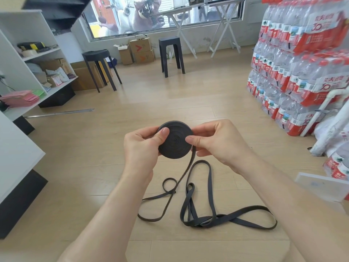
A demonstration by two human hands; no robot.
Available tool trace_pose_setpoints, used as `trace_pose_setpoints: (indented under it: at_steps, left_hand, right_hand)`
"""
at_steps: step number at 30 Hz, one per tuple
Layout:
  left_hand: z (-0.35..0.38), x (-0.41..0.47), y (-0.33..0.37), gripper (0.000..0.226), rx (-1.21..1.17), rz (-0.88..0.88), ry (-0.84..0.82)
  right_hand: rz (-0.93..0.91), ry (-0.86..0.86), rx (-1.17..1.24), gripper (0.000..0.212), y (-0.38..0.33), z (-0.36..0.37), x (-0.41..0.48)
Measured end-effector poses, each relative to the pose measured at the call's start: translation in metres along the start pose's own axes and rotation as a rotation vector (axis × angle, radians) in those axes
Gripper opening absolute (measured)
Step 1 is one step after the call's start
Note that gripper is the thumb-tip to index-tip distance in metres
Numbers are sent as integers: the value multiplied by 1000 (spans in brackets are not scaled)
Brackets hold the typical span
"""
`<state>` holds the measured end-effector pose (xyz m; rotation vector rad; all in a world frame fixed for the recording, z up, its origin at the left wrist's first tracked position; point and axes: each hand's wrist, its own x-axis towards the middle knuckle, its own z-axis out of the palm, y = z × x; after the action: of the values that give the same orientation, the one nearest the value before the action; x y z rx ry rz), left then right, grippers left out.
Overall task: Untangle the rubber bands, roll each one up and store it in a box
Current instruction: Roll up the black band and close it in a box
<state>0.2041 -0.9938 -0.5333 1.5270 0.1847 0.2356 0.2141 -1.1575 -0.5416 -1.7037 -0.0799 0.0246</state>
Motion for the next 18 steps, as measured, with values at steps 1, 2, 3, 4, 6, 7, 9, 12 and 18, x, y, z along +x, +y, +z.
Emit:
trace_pose_setpoints:
  at_steps: [1,2,3,4,6,7,9,12,18]
  left_hand:
    - [1,0,0,7,4,3,9]
    - [1,0,-1,7,8,7,16]
    - [1,0,-1,7,5,8,21]
    - [1,0,-1,7,-2,9,26]
    - [1,1,-2,6,-34,7,38]
    - [1,1,-2,6,-62,-7,41]
    - [-1,3,-3,8,-120,-72,10]
    - [-7,7,-5,9,-22,-164,-125]
    - [-6,-3,1,31,888,320,-322]
  right_hand:
    - [2,9,-24,13,0,0,0]
    - [0,13,-30,13,0,1,0]
    - [-3,11,-16,14,-1,1,-1]
    - [-11,3,1,15,-1,1,-1]
    - [-45,-15,5,20,0,2,-2]
    - [-62,-17,0,23,1,2,-2]
    - [-74,-4,-9,26,2,2,-1]
    - [-124,21,-166,23,2,-3,2]
    - [-366,-104,-708,14,1,-4,3]
